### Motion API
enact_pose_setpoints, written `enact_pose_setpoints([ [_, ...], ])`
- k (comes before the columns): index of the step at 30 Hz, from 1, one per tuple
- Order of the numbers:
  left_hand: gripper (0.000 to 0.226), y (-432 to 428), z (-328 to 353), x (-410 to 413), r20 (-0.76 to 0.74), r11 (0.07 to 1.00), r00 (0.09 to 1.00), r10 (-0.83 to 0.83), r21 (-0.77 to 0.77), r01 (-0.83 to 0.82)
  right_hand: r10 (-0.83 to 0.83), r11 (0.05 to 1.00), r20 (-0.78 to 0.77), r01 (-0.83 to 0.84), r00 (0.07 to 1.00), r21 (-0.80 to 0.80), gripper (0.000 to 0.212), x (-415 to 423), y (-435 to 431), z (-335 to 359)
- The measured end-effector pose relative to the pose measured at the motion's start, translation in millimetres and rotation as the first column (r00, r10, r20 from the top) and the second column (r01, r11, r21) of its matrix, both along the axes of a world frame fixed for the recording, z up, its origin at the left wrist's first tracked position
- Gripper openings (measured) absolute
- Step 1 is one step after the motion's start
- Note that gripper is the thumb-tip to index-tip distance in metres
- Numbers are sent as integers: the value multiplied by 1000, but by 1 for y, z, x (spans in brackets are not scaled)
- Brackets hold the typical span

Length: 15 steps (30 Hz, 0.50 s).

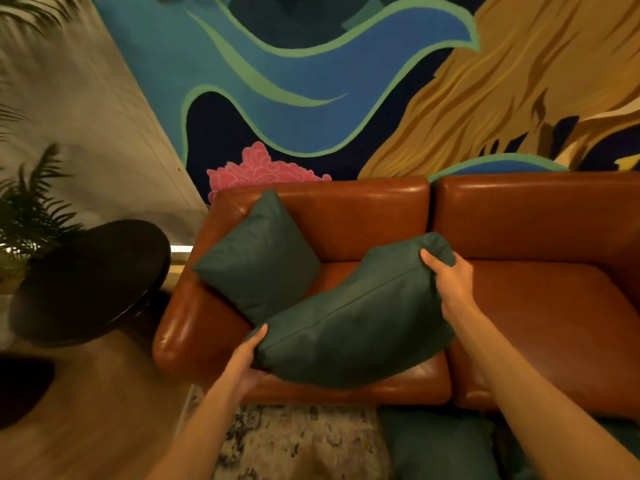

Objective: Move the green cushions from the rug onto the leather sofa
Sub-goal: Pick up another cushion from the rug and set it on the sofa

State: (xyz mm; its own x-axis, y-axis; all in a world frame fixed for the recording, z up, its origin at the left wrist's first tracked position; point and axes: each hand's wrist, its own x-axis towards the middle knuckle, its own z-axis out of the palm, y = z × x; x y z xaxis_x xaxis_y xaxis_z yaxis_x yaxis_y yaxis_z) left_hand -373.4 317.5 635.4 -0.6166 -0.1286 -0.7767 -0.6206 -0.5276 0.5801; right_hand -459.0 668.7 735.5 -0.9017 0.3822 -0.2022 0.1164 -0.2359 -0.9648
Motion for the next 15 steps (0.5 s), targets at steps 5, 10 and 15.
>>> enact_pose_setpoints([
  [5,27,4,-2,-31,-39,990,996,78,-118,-82,28,965,49,-39,998,259,26,-40,7,-29],
  [10,32,-15,-27,-80,-11,982,999,45,-183,-46,-21,954,239,-53,971,296,32,-56,12,-78],
  [15,29,-28,-44,-144,99,982,995,-19,-186,37,-119,937,406,-32,906,348,33,-70,13,-105],
])
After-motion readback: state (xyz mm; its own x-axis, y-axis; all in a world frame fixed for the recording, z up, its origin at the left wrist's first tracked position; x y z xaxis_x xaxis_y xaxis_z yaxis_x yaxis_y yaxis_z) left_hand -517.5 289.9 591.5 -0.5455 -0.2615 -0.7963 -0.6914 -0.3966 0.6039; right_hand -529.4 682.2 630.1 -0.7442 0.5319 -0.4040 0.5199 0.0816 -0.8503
